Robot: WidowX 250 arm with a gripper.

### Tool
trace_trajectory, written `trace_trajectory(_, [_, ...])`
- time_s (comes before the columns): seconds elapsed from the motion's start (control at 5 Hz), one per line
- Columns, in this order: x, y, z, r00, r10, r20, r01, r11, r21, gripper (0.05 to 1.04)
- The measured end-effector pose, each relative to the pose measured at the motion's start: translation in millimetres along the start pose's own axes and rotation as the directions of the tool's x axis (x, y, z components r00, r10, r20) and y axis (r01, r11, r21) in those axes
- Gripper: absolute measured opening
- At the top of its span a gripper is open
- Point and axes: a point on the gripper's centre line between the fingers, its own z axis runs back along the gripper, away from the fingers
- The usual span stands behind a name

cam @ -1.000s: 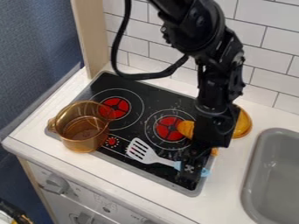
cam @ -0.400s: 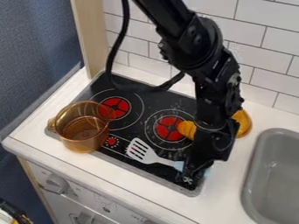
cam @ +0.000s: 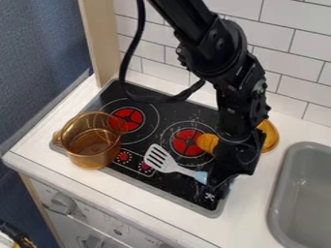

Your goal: Put the blue spatula on the right burner

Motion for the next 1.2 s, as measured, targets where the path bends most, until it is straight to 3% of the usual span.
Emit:
trace_trajectory(0.2, [7.2, -10.9, 7.7, 0.999, -0.011, -0.035, 0.010, 0.999, -0.039, 0.324])
trace_trajectory(0.4, [16.6, -11.1, 31.2, 1.000, 0.013, -0.026, -0.014, 1.000, -0.005, 0.324])
trace_trajectory(0.6, [37.9, -4.6, 42.3, 1.000, -0.014, 0.016, 0.013, 1.000, 0.021, 0.324])
trace_trajectory(0.8, [64.5, 10.1, 46.9, 0.985, -0.094, 0.148, 0.088, 0.995, 0.045, 0.324])
trace_trajectory(1.0, [83.3, 22.4, 36.9, 0.943, -0.141, 0.300, 0.137, 0.990, 0.032, 0.324])
trace_trajectory(1.2, [102.4, 30.5, 31.1, 0.908, -0.183, 0.377, 0.192, 0.981, 0.015, 0.324])
